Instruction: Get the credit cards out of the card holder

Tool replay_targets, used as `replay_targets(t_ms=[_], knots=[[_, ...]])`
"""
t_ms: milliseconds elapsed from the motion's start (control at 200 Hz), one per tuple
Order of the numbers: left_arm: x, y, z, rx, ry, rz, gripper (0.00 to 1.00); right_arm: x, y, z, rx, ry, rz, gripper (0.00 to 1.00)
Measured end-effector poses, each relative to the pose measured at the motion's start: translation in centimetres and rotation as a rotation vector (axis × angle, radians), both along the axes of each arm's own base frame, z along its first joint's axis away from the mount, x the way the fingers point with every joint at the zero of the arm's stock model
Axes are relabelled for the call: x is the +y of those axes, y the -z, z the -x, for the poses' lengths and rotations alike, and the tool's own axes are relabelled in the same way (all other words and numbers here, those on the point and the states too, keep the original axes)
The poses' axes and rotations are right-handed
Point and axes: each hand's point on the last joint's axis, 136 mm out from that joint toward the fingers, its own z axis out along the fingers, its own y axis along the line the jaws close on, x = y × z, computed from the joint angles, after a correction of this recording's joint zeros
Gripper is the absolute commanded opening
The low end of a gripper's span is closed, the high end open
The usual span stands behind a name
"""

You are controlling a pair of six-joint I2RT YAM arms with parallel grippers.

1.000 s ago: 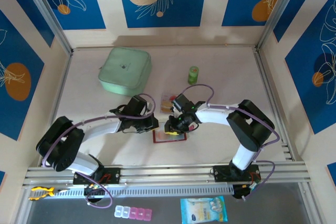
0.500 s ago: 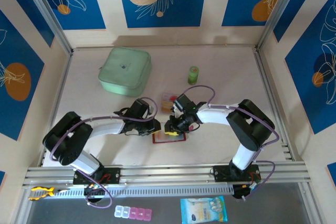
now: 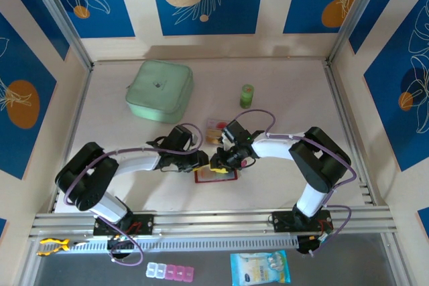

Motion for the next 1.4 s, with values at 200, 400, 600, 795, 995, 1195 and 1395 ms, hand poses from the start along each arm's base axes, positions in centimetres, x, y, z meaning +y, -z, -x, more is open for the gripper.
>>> replay_targets(t_ms=[200,400,600,795,995,1195,1395], knots=[[0.1,0.0,0.0,0.0,0.0,-0.02,0.38,0.0,0.0,0.0,0.0,0.004,-0.007,0.25],[0.0,0.1,0.0,0.005,0.002,-0.021,0.38,-0.2,0.3,0.1,0.009,0.024,-0.03,0.18],[-0.3,0.1,0.0,0.009,0.003,-0.012,0.34,-0.3,0.4,0.1,0.015,0.028,-0.041,0.17],[-0.9,0.1,0.1,0.018,0.001,0.015,0.27,-0.2,0.3,0.0,0.013,0.028,-0.049,0.18],[-1.2,0.0,0.5,0.035,0.006,0.034,0.29,-0.3,-0.1,0.1,0.005,0.034,-0.058,0.26],[-1.3,-0.1,0.6,0.038,0.007,0.037,0.3,-1.2,-2.3,-0.1,-0.042,0.058,-0.058,0.27],[-1.8,-0.6,0.6,0.034,0.016,0.043,0.3,-2.8,-5.2,-1.1,-0.106,0.113,-0.071,0.27]])
